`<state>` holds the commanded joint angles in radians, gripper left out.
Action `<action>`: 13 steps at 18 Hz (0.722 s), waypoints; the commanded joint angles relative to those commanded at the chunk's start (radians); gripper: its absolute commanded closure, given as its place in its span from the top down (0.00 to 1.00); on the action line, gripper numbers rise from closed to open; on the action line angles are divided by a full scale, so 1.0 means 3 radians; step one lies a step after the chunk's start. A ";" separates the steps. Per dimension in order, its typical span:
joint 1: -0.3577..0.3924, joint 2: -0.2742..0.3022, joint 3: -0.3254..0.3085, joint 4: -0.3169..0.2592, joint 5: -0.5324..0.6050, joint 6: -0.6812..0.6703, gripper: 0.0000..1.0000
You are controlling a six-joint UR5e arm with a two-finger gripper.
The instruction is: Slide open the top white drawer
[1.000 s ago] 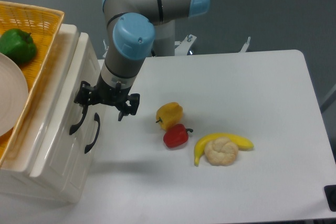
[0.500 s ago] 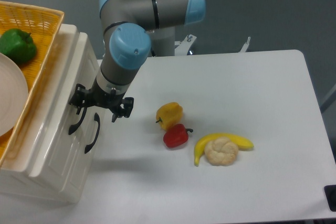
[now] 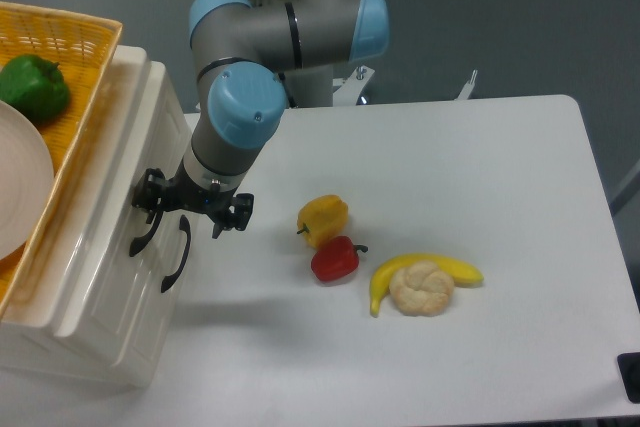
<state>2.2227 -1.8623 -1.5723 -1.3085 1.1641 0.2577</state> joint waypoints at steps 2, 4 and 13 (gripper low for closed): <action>0.0000 0.0000 0.0010 0.0000 0.0087 0.0000 1.00; 0.0005 0.0005 0.0010 0.0000 0.0143 0.0000 1.00; 0.0071 0.0010 0.0036 -0.0005 0.0231 0.0071 1.00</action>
<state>2.2441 -1.8592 -1.5616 -1.3100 1.2333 0.2791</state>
